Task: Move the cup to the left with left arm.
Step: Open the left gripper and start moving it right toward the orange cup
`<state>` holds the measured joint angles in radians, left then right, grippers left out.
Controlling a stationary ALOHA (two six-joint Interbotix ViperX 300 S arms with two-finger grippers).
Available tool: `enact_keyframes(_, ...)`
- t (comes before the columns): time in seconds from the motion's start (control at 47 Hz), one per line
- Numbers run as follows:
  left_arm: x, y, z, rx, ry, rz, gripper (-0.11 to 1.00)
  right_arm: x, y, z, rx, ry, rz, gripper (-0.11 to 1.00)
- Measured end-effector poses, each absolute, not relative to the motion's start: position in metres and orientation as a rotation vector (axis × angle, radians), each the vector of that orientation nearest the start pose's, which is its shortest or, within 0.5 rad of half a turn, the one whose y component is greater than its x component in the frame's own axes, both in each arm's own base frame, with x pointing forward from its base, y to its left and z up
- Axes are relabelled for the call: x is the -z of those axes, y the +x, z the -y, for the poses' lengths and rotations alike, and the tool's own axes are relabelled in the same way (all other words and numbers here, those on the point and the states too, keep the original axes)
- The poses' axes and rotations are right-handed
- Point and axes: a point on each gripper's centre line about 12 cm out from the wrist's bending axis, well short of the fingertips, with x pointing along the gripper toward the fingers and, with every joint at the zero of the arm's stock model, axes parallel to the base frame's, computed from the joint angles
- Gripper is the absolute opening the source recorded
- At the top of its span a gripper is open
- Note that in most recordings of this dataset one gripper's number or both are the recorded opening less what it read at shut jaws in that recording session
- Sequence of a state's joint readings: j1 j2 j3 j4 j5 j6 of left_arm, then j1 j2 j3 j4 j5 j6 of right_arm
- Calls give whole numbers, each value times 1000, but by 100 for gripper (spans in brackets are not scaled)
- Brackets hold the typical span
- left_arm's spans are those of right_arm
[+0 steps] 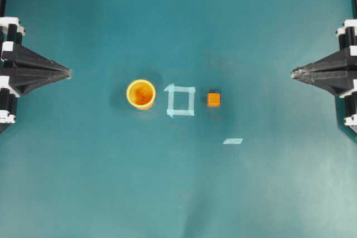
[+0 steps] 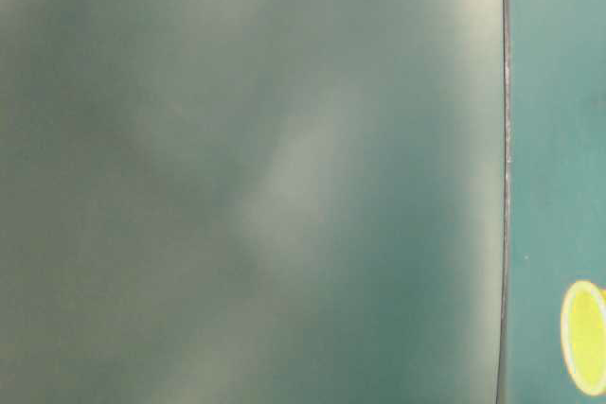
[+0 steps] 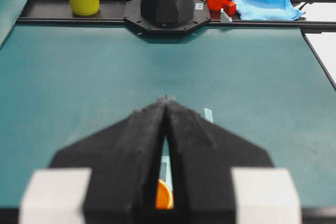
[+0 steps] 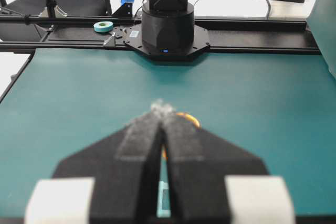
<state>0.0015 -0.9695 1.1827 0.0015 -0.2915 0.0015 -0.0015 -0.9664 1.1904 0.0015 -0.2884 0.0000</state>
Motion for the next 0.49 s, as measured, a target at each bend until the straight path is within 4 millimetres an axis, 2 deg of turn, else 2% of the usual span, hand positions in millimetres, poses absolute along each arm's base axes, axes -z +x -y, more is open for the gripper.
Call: enact_keyframes(0.489, -281, 198, 0, 1, 18, 21, 0, -287, 204, 0, 2, -3, 29, -1)
